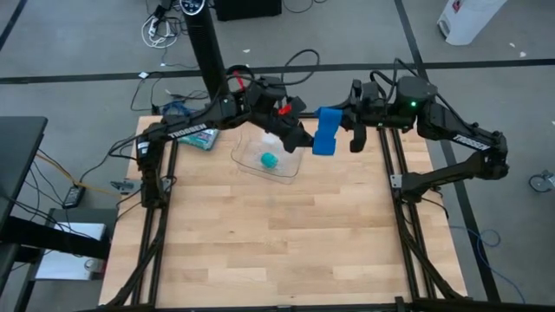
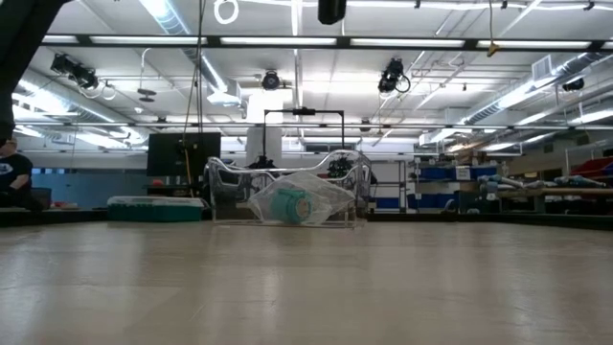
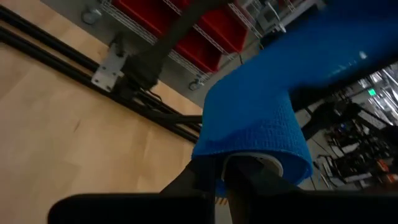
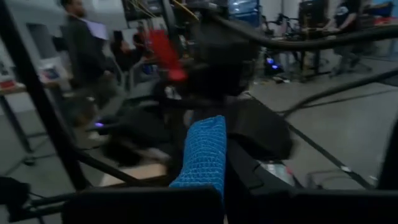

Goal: Roll bandage
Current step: Roll the blue bandage

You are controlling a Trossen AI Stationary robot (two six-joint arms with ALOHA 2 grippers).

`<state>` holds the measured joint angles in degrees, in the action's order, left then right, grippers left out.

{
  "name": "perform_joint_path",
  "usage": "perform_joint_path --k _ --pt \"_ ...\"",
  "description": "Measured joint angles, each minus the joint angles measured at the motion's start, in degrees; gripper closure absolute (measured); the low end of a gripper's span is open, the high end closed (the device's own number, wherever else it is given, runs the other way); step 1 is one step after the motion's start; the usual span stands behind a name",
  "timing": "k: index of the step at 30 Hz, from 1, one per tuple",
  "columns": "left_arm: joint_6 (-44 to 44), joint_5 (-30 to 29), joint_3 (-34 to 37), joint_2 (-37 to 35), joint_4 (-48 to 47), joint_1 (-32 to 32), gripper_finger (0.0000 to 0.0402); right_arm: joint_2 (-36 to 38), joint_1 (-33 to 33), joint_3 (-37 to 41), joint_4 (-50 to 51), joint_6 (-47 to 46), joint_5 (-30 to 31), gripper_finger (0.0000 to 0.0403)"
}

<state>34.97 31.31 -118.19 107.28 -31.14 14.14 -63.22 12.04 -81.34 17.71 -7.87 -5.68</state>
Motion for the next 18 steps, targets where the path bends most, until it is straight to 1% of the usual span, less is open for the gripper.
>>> perform_joint_path --k 9,14,18 --pt "1.26 -0.18 0.00 0.00 1.59 1.58 0.0376 -0.75 -4.34 0.00 -0.74 -1.34 2.20 0.0403" --pt "1.24 -0.54 0.00 0.00 1.66 2.25 0.0376 -1.88 -6.26 0.02 -0.22 -1.58 2.17 0.0403" --pt "1.41 0.57 0.00 -0.01 2.18 3.05 0.0376 -2.14 -7.72 0.04 0.15 -1.58 1.51 0.0402"
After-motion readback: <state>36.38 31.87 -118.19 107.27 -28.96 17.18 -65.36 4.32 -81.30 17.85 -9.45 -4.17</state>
